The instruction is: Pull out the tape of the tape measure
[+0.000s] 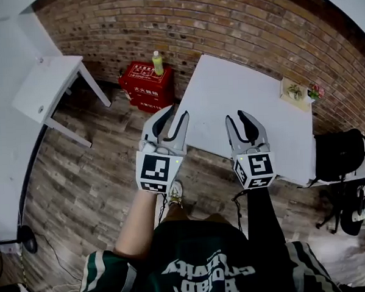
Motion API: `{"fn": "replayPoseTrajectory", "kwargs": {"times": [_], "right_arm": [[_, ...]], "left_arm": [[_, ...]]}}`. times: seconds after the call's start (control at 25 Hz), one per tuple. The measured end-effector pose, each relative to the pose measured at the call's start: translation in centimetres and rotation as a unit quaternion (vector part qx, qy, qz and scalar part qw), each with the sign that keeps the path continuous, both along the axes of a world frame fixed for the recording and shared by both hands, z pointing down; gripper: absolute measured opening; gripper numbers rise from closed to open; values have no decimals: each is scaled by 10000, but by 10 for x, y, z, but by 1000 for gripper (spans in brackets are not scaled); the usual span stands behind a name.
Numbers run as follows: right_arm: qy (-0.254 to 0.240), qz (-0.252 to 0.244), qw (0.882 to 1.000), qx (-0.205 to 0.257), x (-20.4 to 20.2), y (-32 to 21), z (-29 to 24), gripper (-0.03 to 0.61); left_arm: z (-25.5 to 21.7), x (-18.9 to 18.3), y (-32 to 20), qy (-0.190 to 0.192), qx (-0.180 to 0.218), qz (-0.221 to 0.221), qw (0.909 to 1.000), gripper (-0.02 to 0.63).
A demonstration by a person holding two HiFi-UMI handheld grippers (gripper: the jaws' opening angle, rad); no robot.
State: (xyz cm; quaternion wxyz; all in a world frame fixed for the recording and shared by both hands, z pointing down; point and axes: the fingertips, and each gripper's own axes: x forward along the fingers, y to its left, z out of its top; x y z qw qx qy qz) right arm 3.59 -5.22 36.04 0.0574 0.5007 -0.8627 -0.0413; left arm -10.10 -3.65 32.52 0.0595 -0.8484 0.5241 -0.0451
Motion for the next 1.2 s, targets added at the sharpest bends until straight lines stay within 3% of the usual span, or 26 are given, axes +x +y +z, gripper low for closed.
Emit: {"fn": "replayPoseTrajectory", "kwargs": {"times": [0.64,0.92,1.2], "right_arm": [[64,701,9968,-369,-24,-94,21,143],[124,847,9937,-724,-28,-119,55,155],[246,693,9873,-1407,-34,-130,117,173]], "left_arm": [[24,-10,-117,-201,-244,1112,9933,126],[68,2,-142,-351,-509,1575,9856,129],[132,26,-151,-487,-1050,2115,9705,129]]}}
